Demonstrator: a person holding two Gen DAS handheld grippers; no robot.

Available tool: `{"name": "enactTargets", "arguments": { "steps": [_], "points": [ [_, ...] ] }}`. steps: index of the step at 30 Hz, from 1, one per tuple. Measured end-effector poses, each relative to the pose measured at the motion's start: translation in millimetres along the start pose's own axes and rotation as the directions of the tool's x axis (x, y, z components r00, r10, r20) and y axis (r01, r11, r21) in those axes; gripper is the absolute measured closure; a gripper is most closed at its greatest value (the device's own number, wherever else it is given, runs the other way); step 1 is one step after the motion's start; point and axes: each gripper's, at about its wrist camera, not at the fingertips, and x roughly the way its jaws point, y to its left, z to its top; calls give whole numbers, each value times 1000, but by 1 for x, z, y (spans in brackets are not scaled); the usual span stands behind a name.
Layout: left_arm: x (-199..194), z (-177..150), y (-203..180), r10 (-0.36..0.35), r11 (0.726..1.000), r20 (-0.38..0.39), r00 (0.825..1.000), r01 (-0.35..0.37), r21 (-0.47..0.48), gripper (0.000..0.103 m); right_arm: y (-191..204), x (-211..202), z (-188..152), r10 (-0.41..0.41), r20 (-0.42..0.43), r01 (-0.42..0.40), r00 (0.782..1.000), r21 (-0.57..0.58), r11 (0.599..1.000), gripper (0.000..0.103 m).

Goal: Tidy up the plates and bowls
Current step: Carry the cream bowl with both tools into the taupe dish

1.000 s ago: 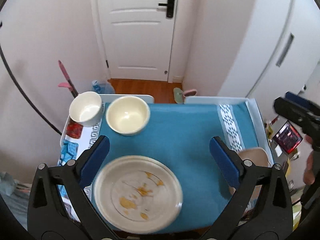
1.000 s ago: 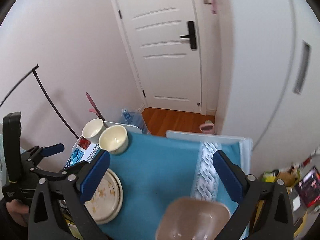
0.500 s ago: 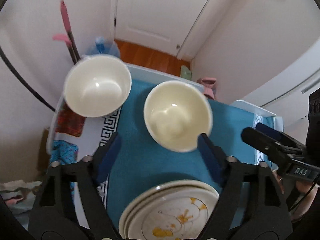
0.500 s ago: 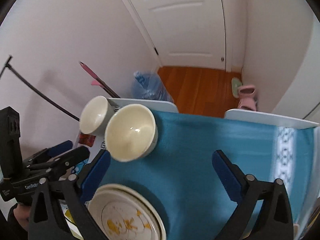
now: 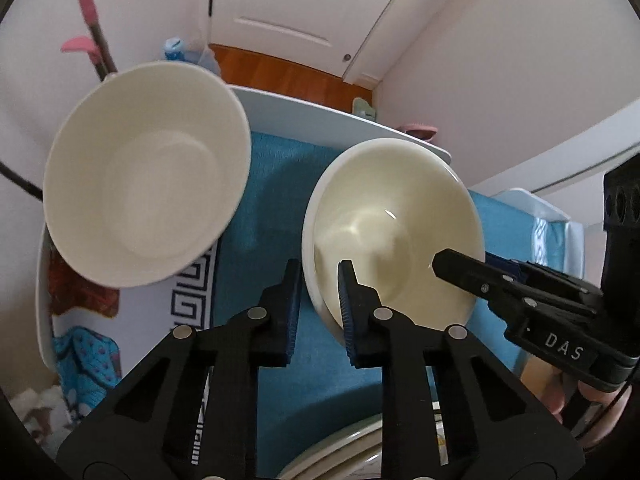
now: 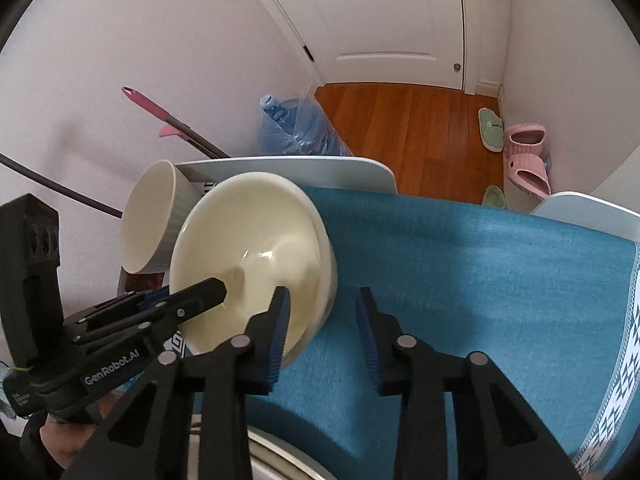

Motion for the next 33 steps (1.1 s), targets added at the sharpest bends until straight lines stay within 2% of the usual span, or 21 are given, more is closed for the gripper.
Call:
{"name": "enactTargets", "arguments": {
  "steps": [2, 10, 17, 21, 26, 33],
  "points": [
    [1, 2, 1, 0, 1000, -1, 1000, 0, 7, 87, 1, 1, 1, -3, 1, 3, 1000, -3, 1000, 87],
    [-6, 1, -9, 42, 998, 11, 999, -43, 54, 87, 7, 2, 1, -33, 17, 33, 999, -27, 999, 87],
    [-32, 3, -29, 65, 993, 61, 996, -71, 98, 87, 14, -22, -3, -43, 67, 46, 997, -47, 998, 87],
    [-55, 3, -53, 70, 989, 97, 993, -81, 121, 87, 13, -52, -10, -31, 112, 37, 993, -56, 998, 87],
    [-79, -13, -100, 62, 983, 129, 990, -83, 162, 87, 3, -100, -29, -67, 174, 77, 982, -47, 996, 87],
    [-103, -46, -175, -1, 975, 149, 989, -33, 221, 87, -37, -179, -73, -93, 251, 97, 963, -3, 995, 87]
  ]
}}
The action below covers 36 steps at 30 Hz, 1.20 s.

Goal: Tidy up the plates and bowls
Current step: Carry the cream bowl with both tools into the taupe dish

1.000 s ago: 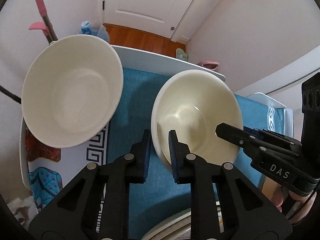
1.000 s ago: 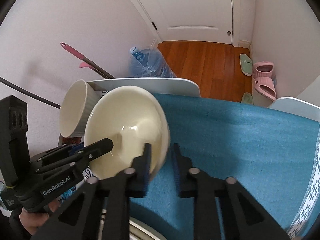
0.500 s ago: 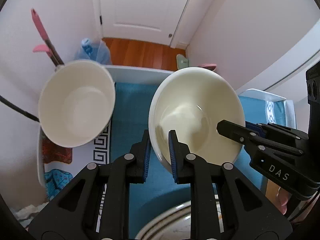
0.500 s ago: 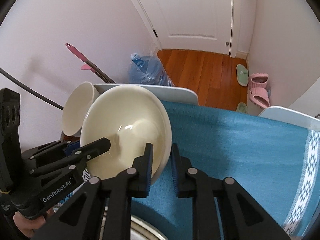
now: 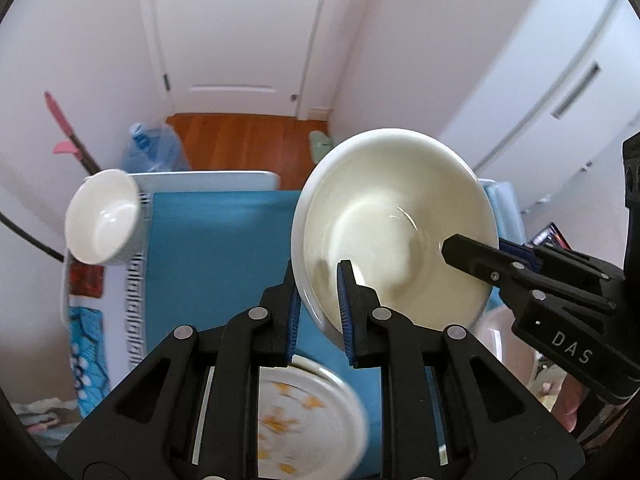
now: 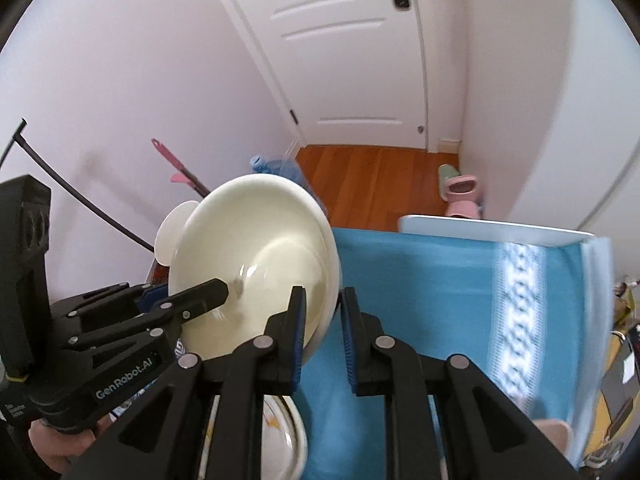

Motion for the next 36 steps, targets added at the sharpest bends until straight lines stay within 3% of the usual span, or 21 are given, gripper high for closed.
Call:
{"name": "enactTargets", "arguments": {
  "steps": [8, 16, 25, 36],
  "points": [
    [-5, -33, -96, -79, 994, -14, 997, 79, 76, 87, -64, -76, -45, -83, 60, 81, 995, 41, 996, 87],
    [18, -79, -166, -124, 981, -98, 987, 137, 139, 87, -121, -104, -105, -137, 20, 133, 990, 119, 984, 87],
    [69, -118, -186, -79, 979, -204, 976, 114, 167, 87, -167, -68, -159, -116, -94, 132, 989, 182, 974, 87],
    [102, -132, -189, -8, 980, -252, 968, 58, 191, 87, -167, -38, -182, -171, -156, 188, 973, 99, 977, 87]
  ]
}}
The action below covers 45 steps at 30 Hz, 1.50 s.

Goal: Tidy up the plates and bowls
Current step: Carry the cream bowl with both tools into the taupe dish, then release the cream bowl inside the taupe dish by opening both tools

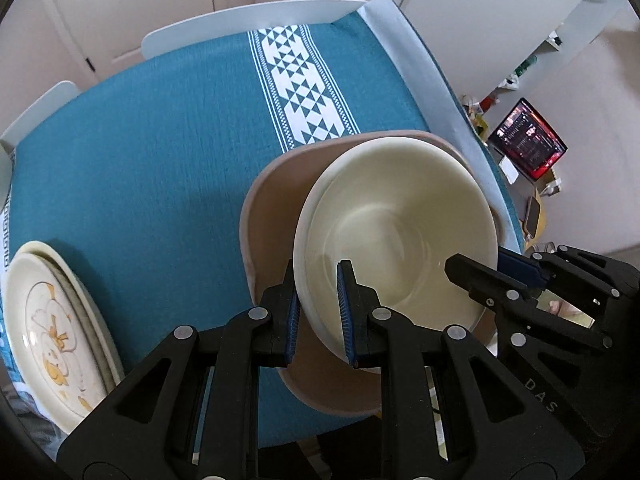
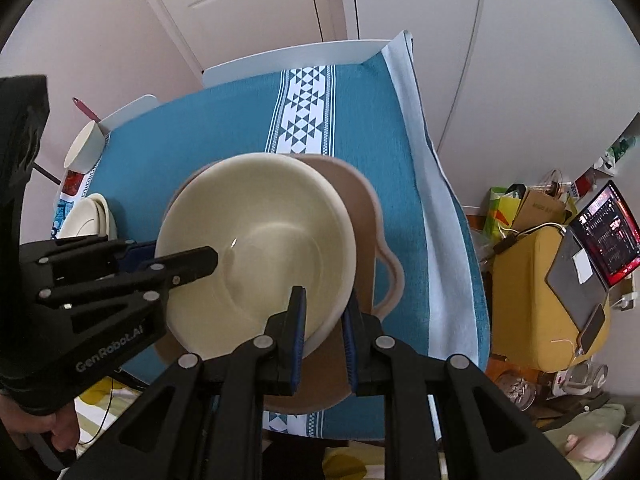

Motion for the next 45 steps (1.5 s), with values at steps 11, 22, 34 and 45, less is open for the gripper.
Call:
{"name": "enactTargets", "arguments": {
  "steps": [11, 22, 34, 45],
  "points": [
    [10, 1, 0, 14, 1000, -22, 1000, -14, 15, 87, -2, 5, 0, 17, -19, -17, 1000, 6, 1000, 87],
    [-4, 4, -7, 38, 998, 9, 999, -39, 54, 74, -11, -4, -1, 63, -15, -61, 998, 73, 995, 87],
    [-75, 11, 5, 38, 998, 121, 992, -44, 48, 67, -2, -57, 20, 94, 95, -100, 991, 67, 993, 87],
    [-174, 35, 139, 191, 963, 292, 937, -120, -243, 21, 97, -78, 122, 300, 183, -275, 936, -147, 950, 19]
  ]
}}
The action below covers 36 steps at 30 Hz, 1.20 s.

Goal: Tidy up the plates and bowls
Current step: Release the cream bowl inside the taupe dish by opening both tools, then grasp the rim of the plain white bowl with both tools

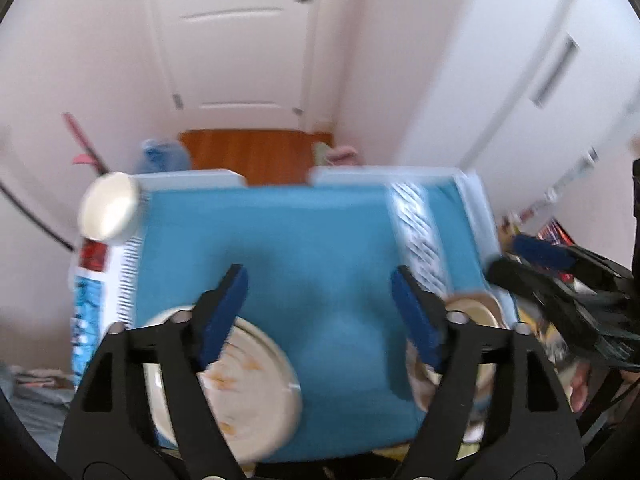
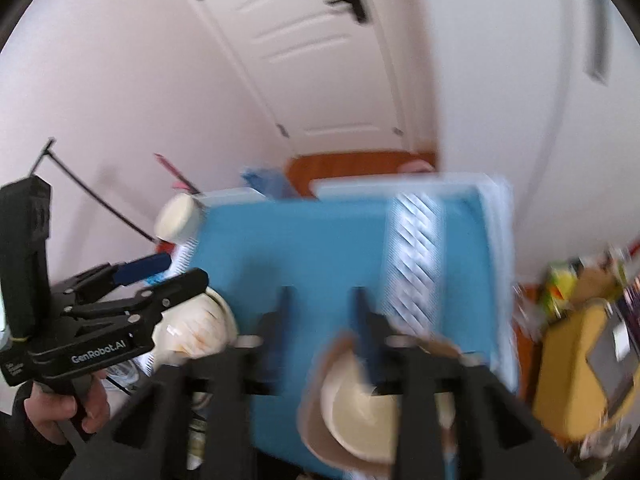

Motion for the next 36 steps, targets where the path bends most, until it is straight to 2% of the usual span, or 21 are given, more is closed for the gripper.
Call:
{"name": "enactTargets", "arguments": {
  "steps": [1, 2, 4, 6, 8, 10, 14, 18, 21, 22, 25, 27, 29, 33, 34, 36],
  "points": [
    [-5, 8, 17, 29, 999, 25, 999, -28, -25, 15, 8, 3, 10, 21, 13, -21, 1000, -19, 1000, 6],
    [-9, 13, 32, 53, 997, 41, 998, -51, -50, 12, 18, 7, 21, 40, 34, -39, 999, -40, 998, 1],
    [-14, 26, 69, 100, 988, 56, 993, -93, -120, 6, 45, 18, 45, 65, 77, -58, 995, -97, 994, 1],
    [-15, 34, 102, 113, 978, 63, 992, -100, -181, 6, 69, 30, 65, 96, 88, -81, 991, -161, 984, 1],
    [-14, 38, 138, 114, 963, 65, 991, -94, -252, 6, 95, 53, 89, 124, 29, -115, 992, -222, 968, 1],
    [-9, 39, 172, 113, 943, 63, 992, -87, -322, 6, 114, 79, 108, 140, -18, -141, 990, -233, 962, 1],
    [16, 32, 235, 120, 887, 28, 992, -94, -453, 6, 153, 150, 141, 170, -114, -194, 979, -240, 951, 0],
    [56, 17, 280, 83, 834, -13, 996, -76, -547, 7, 184, 229, 146, 152, -245, -218, 958, -271, 938, 1],
    [84, 5, 303, 47, 807, -38, 998, -60, -588, 18, 198, 281, 137, 142, -330, -241, 933, -282, 929, 1],
    [94, 3, 310, 33, 799, -46, 998, -54, -599, 26, 204, 297, 133, 135, -353, -246, 926, -292, 924, 1],
    [119, -4, 323, -4, 783, -58, 998, -33, -621, 36, 212, 331, 124, 133, -408, -269, 903, -297, 916, 13],
    [130, -7, 331, -23, 776, -53, 998, -16, -630, 37, 214, 349, 119, 133, -439, -280, 888, -290, 915, 29],
    [139, -9, 334, -29, 777, -50, 998, -9, -630, 40, 215, 362, 116, 135, -465, -291, 875, -280, 915, 38],
    [154, -10, 341, -32, 772, -51, 998, -7, -635, 58, 216, 379, 110, 137, -489, -300, 861, -271, 915, 49],
    [158, -11, 343, -33, 772, -54, 998, -9, -636, 68, 218, 382, 109, 138, -494, -303, 858, -272, 913, 52],
    [163, -12, 347, -27, 775, -65, 997, -20, -632, 81, 221, 387, 107, 132, -503, -307, 854, -283, 909, 66]
  ]
}}
